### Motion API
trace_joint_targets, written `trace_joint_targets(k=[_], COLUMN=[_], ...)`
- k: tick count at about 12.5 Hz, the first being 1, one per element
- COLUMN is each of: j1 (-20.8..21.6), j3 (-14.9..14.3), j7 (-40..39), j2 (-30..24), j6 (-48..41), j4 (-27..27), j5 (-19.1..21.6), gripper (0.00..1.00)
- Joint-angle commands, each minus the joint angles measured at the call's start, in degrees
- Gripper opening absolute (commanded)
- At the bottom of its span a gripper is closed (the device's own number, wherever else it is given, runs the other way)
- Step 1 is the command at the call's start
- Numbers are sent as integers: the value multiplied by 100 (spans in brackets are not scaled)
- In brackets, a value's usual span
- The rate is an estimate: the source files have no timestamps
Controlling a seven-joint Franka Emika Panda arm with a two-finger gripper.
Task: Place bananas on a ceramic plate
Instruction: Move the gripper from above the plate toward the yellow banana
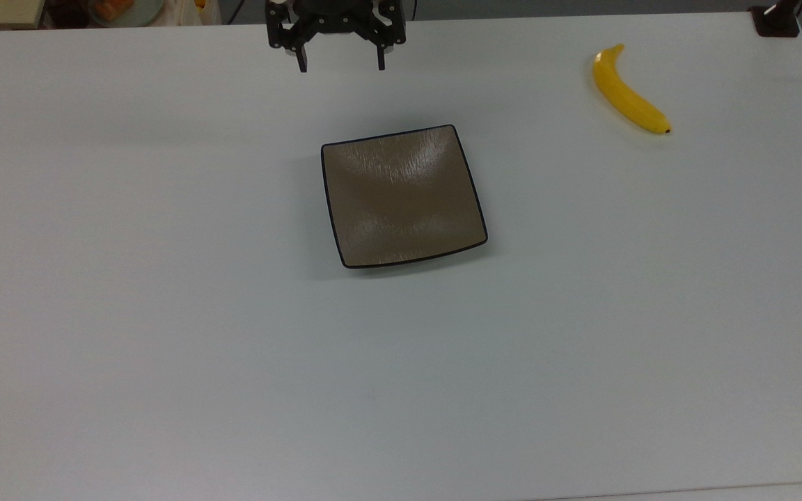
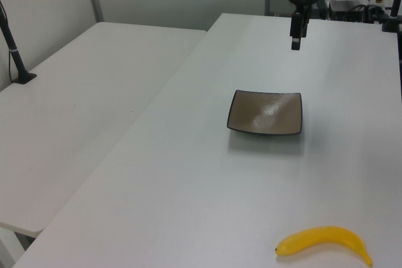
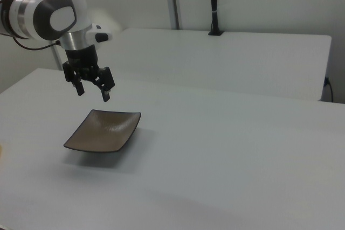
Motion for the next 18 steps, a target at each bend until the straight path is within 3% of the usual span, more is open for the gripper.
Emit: trace_joint_targets(k=[1,13,18], j1=[-35,202,194], j3=[53,80,597], j7=[218,266,283], j2=[-30,41,129], j6=[-18,52,53], j4=[-77,-235,-384], j5=[-10,-1,78], gripper=[100,100,100])
